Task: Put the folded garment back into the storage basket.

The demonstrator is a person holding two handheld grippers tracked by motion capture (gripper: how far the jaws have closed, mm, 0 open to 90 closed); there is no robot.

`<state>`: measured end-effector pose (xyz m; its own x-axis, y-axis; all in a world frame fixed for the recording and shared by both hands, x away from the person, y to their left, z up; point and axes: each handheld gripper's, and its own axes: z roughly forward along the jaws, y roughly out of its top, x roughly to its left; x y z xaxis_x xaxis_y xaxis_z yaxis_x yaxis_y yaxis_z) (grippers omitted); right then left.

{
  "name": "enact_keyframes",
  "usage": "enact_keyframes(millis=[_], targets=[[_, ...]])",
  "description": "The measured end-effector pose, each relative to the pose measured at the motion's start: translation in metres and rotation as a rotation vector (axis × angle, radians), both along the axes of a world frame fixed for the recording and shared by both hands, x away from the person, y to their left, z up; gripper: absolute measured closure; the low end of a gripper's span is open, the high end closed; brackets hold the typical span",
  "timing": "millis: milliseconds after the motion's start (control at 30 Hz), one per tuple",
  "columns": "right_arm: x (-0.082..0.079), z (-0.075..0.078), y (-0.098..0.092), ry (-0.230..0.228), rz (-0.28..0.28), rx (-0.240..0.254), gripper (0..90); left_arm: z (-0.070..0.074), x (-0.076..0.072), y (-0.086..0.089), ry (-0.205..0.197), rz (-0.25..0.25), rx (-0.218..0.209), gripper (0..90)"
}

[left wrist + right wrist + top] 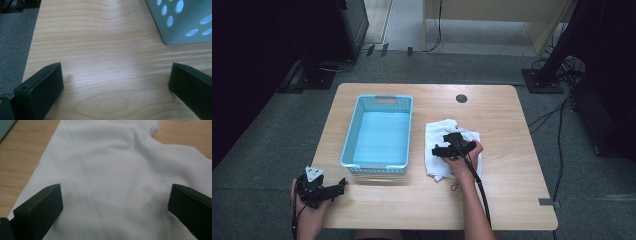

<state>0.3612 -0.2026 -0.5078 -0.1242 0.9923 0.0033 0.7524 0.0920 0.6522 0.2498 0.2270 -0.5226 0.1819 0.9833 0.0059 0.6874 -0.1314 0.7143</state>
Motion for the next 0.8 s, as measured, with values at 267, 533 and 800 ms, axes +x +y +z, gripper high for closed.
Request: enact_keyframes(millis=[267, 533, 800], targets=[[0.000, -0.011, 0.000, -0.004, 0.004, 0.024, 0.0, 0.000, 0.000, 0.000, 0.000, -0.001, 0.001, 0.0], [-0.008, -0.012, 0.000, -0.069, 0.060, 0.037, 15.6, 0.000, 0.000, 0.000, 0.000, -0.001, 0.001, 0.0], [-0.010, -0.009, -0.003, -0.094, 0.017, 0.051, 44.2, 0.000, 0.000, 0.000, 0.000, 0.000, 0.000, 0.0]])
